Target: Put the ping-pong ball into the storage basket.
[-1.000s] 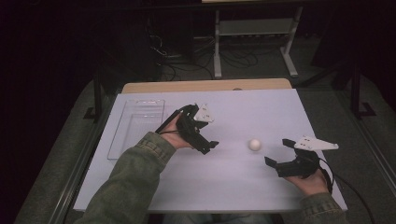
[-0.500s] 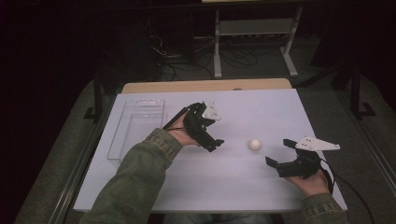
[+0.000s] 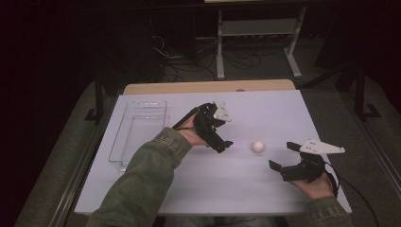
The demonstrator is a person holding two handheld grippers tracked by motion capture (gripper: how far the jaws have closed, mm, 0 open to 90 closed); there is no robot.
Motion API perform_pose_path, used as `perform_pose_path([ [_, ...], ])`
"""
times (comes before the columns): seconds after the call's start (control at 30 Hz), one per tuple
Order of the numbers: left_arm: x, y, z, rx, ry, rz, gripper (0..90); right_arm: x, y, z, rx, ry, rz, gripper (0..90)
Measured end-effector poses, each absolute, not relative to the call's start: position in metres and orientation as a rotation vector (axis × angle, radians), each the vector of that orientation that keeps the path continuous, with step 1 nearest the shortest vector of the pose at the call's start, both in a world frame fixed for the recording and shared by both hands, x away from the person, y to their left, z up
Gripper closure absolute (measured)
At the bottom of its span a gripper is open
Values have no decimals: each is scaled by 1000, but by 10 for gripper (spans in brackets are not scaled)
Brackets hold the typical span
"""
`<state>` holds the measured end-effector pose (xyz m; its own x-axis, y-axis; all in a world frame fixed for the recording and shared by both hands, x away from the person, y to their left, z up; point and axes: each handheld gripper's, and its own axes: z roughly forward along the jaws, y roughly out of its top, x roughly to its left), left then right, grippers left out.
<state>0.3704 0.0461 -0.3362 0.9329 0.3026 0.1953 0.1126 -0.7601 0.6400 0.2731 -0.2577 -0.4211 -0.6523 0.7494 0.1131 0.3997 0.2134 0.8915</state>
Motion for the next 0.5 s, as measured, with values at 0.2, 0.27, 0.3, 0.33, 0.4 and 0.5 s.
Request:
perform_pose_path([
  [0.2, 372, 37, -336, 2436, 268, 374, 0, 271, -261, -421, 1079, 2141, 1418, 0],
  [0.27, 372, 34, -337, 2439, 259, 369, 0, 270, -261, -421, 1080, 2141, 1416, 0],
  [0.3, 373, 33, -338, 2443, 253, 370, 0, 270, -261, -421, 1080, 2142, 1417, 0],
  [0.33, 373, 32, -338, 2443, 249, 369, 0, 270, -261, -421, 1079, 2142, 1416, 0],
  [0.4, 375, 30, -340, 2448, 244, 366, 0, 270, -261, -422, 1081, 2144, 1414, 0],
  [0.5, 377, 27, -342, 2454, 241, 368, 0, 270, -261, -422, 1082, 2146, 1414, 0],
])
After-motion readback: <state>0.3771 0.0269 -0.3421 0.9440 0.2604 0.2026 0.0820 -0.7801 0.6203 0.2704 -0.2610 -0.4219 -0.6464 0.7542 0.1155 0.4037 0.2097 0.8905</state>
